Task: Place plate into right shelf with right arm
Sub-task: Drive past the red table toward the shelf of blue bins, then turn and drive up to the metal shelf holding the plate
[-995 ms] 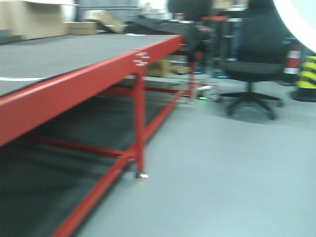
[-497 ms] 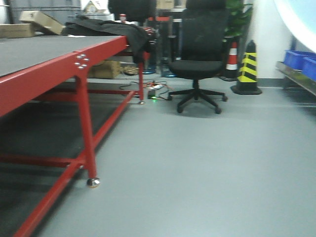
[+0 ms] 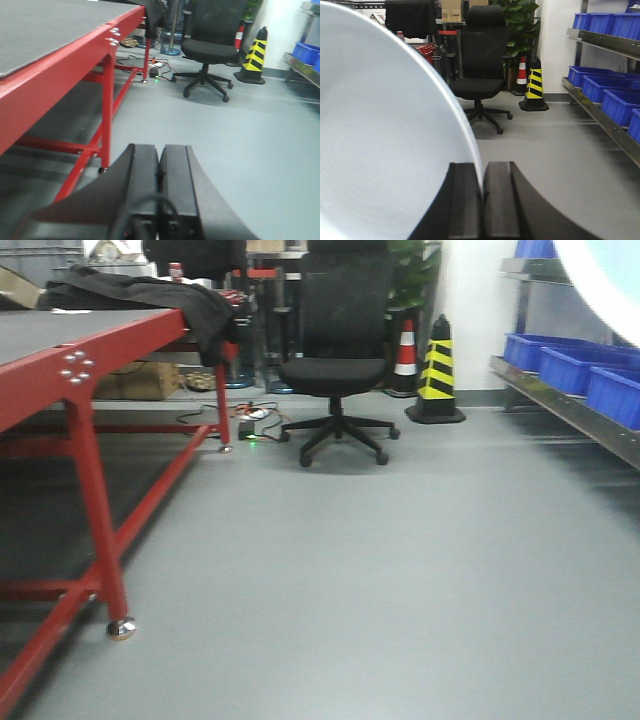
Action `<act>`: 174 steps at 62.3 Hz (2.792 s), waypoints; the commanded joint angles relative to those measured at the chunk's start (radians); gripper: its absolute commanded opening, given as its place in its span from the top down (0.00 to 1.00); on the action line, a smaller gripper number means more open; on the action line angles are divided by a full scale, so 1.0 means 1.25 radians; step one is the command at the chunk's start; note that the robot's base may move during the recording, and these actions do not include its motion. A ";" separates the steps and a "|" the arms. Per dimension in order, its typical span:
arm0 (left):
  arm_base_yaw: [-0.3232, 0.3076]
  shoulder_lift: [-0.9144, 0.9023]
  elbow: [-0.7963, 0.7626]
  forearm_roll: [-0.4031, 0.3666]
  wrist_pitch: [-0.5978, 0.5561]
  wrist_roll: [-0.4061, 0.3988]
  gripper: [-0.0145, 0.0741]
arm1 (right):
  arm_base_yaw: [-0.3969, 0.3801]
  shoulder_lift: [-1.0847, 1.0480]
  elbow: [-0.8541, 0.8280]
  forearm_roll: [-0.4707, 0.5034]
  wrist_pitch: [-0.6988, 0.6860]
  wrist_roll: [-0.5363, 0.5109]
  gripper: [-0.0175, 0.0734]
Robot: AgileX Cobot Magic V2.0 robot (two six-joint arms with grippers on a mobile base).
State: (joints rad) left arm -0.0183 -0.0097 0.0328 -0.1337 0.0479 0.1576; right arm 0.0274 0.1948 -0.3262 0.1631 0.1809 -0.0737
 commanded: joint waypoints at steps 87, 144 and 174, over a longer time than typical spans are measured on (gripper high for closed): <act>-0.002 -0.008 0.008 -0.007 -0.072 -0.006 0.98 | -0.006 0.008 -0.025 0.006 -0.073 -0.003 0.75; -0.002 -0.008 0.008 -0.007 -0.072 -0.006 0.98 | -0.006 0.008 -0.025 0.006 -0.073 -0.003 0.75; -0.002 -0.008 0.008 -0.007 -0.072 -0.006 0.98 | -0.006 0.008 -0.025 0.006 -0.073 -0.003 0.75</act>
State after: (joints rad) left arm -0.0183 -0.0097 0.0328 -0.1337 0.0479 0.1576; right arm 0.0274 0.1948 -0.3262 0.1631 0.1809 -0.0737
